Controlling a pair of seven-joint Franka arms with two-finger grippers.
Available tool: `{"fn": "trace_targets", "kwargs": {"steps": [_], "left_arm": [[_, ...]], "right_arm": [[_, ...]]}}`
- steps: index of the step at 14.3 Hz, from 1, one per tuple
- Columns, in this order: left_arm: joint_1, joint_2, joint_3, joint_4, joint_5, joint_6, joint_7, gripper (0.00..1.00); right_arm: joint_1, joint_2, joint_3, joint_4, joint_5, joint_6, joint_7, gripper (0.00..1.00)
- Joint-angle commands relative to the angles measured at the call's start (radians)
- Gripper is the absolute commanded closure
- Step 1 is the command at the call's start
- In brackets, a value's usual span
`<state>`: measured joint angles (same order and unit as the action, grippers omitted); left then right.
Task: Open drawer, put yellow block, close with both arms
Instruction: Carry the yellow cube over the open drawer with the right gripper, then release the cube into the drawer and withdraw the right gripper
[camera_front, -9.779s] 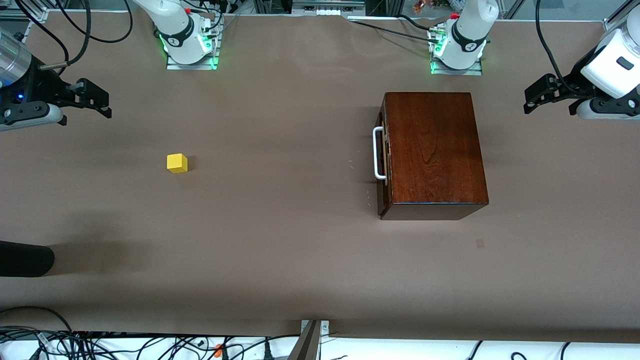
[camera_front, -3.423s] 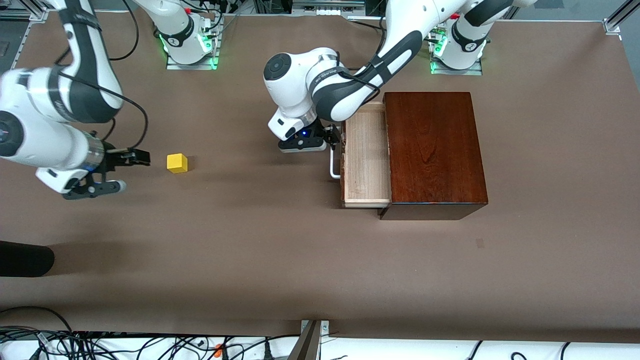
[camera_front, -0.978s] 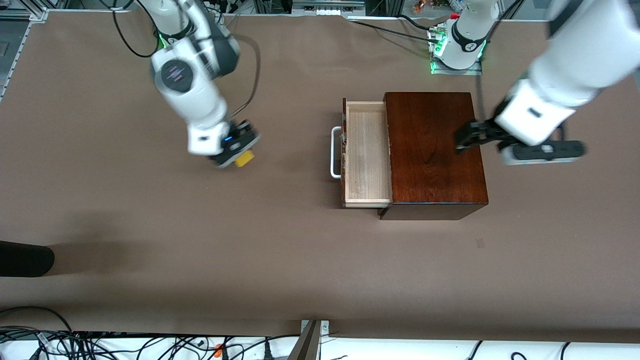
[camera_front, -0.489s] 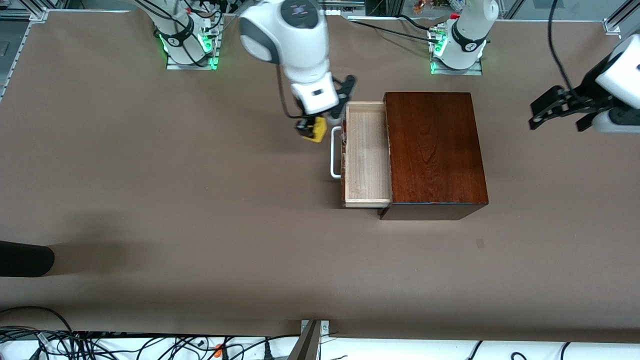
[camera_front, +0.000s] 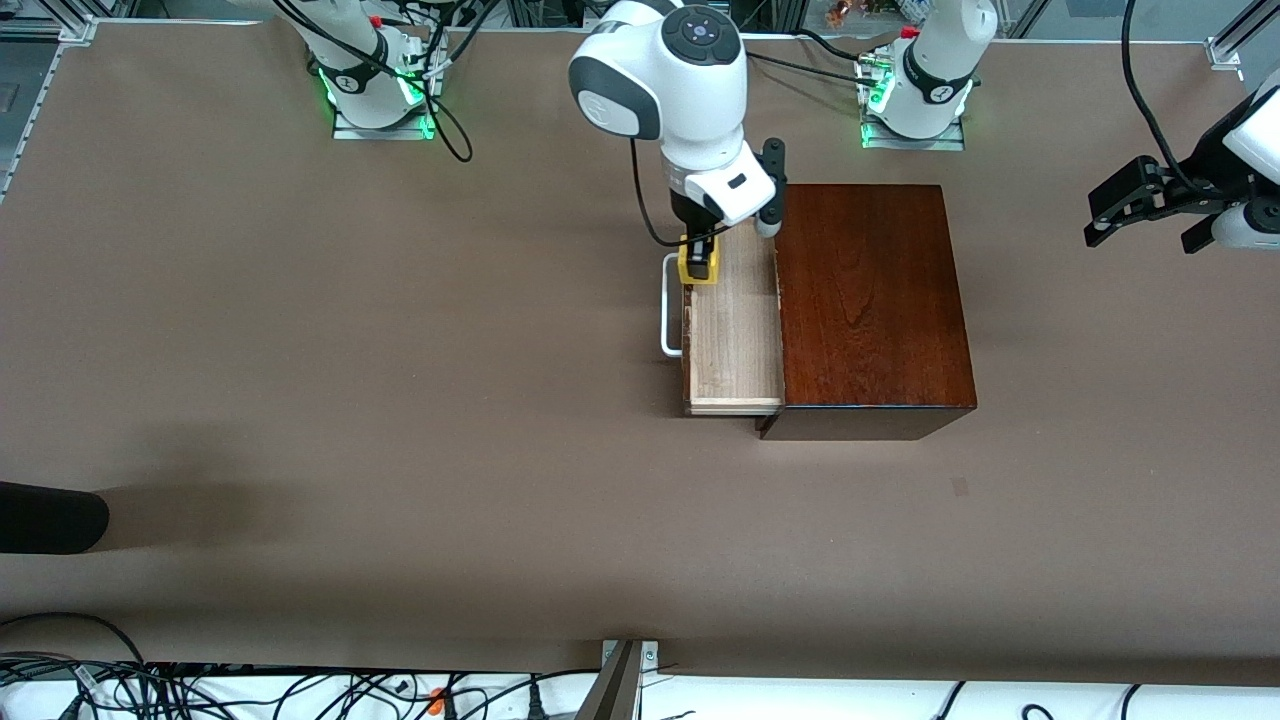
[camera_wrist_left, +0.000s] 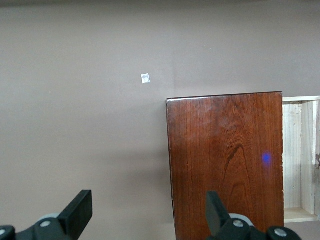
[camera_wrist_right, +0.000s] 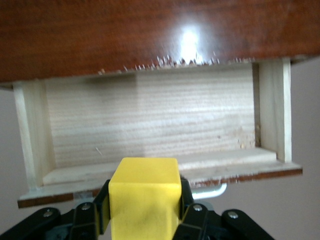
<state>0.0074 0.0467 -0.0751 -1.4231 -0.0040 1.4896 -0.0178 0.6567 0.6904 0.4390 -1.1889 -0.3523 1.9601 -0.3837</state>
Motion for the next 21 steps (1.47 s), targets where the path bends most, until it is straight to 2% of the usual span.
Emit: {"fn": "trace_targets", "kwargs": {"steps": [1,5,13,14,15,21], "left_arm": [[-0.012,-0.03,0.009,-0.03,-0.002,-0.006,0.029,0.0],[-0.013,-0.028,0.009,-0.028,-0.001,-0.008,0.047,0.0],[-0.014,-0.019,0.009,-0.013,-0.004,-0.012,0.058,0.0],[-0.015,-0.018,0.009,-0.013,-0.004,-0.012,0.05,0.0],[-0.017,-0.016,0.009,-0.011,-0.004,-0.012,0.048,0.0],[-0.02,-0.016,0.009,-0.011,-0.004,-0.011,0.048,0.0]], "right_arm": [[0.05,0.049,-0.006,0.072,-0.017,-0.011,-0.027,0.89],[0.06,0.103,-0.008,0.071,-0.049,0.045,-0.052,0.89],[0.057,0.156,-0.01,0.065,-0.074,0.048,-0.05,0.89],[0.058,0.164,-0.017,0.063,-0.074,0.052,-0.044,0.78],[0.06,0.173,-0.025,0.06,-0.076,0.074,-0.04,0.01],[0.057,0.169,-0.031,0.077,-0.071,0.066,-0.041,0.0]]}}
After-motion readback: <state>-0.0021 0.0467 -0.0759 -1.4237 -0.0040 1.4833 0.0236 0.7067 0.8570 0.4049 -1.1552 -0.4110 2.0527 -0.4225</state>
